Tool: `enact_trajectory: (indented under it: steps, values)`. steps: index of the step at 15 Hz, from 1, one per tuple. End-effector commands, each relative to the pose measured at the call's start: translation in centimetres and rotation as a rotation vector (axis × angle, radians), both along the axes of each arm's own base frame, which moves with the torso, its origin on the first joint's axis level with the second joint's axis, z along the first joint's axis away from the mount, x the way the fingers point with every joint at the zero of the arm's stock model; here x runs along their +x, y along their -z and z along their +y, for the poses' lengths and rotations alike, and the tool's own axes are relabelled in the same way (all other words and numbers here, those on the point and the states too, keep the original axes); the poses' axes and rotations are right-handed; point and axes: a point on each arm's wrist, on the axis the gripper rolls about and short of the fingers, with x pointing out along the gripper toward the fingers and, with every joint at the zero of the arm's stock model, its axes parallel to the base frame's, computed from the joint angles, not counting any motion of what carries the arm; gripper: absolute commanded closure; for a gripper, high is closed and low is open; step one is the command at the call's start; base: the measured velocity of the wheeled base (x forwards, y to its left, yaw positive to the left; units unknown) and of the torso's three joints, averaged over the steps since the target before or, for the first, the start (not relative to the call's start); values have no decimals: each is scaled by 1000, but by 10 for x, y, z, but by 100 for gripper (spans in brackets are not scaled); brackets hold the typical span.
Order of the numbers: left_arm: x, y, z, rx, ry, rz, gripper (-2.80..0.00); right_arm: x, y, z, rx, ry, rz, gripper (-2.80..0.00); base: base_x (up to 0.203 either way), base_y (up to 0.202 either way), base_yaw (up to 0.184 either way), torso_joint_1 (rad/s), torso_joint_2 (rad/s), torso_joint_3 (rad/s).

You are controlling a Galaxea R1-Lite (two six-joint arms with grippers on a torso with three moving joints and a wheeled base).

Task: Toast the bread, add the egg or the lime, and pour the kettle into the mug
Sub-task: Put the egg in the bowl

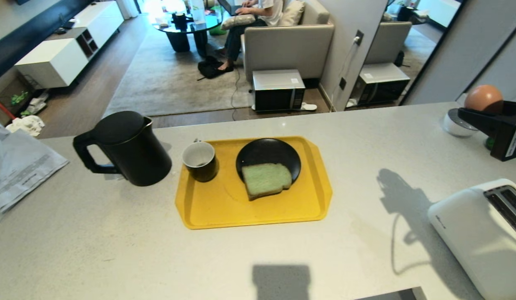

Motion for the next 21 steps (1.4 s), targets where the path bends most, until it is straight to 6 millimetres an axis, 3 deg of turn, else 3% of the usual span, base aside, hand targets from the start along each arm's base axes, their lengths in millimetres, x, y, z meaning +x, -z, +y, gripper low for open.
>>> enact_trajectory:
  steps: [1, 6, 16, 21]
  values:
    - [0, 0, 0, 0, -1, 0, 0, 1, -1, 1, -3, -2, -2, 0, 1, -8, 169, 2, 5, 3]
    - [0, 0, 0, 0, -1, 0, 0, 6, 2, 4, -18, -13, 10, 0, -1, -8, 148, 1, 1, 5]
    - [0, 0, 0, 0, -1, 0, 0, 13, -2, 5, -130, -6, 127, 0, 0, 0, 0, 0, 0, 0]
    - [0, 0, 0, 0, -1, 0, 0, 56, -5, 21, -285, -57, 184, 0, 0, 0, 0, 0, 0, 0]
